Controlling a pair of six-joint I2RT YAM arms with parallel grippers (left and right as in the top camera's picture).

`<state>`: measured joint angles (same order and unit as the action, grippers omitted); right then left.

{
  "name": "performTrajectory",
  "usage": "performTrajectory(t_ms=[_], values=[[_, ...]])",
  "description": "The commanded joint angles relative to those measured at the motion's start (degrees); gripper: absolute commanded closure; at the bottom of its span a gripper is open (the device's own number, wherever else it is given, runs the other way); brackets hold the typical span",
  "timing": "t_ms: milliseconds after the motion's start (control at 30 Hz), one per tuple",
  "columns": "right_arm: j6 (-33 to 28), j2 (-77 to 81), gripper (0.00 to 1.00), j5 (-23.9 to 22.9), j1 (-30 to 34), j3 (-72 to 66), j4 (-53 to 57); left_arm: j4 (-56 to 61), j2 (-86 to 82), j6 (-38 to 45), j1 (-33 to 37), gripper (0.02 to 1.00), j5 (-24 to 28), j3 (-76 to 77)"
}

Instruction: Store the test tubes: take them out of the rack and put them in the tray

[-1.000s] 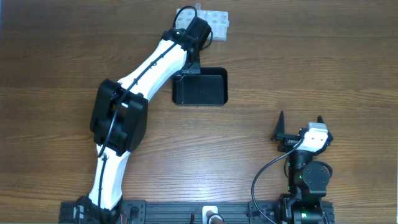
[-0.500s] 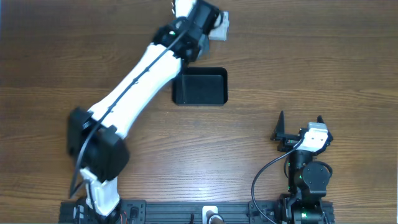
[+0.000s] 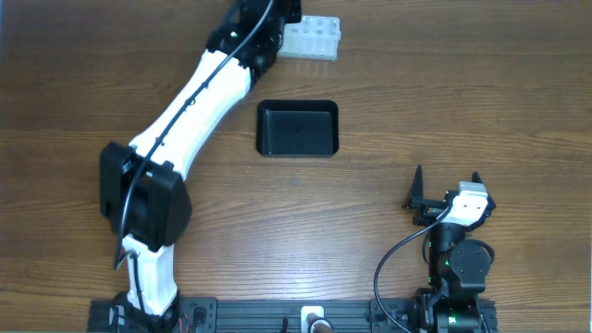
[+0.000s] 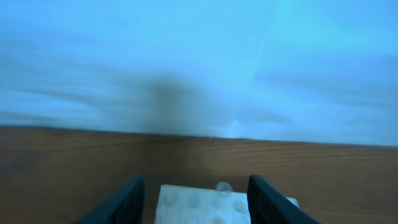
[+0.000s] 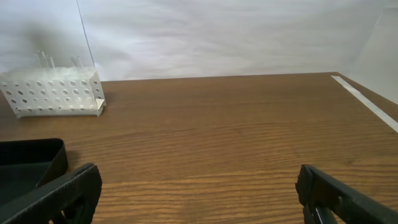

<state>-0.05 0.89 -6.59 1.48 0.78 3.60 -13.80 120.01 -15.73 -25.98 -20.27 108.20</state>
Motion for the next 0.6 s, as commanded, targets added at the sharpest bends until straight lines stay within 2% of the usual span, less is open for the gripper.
performTrajectory(t_ms=[33,133,300,600], values=[[-0.24,-0.59,0.007,-0.55,0.37,-0.50,-0.11,4.00,4.98,3.63,1.97,0.487,9.05,-0.48],[-0.24,-0.59,0.007,-0.55,0.37,-0.50,-0.11,6.78,7.65,6.40,2.45,0.489,12.94,0.22],[-0.24,-0.59,0.009,-0.55,0.37,-0.50,-0.11,7.63,12.07,9.57,2.43,0.487,16.46,3.76],[-0.24,-0.59,0.009,-0.55,0.37,-0.50,-0.09,7.41,14.71,9.55,2.43,0.489,17.92,5.14]])
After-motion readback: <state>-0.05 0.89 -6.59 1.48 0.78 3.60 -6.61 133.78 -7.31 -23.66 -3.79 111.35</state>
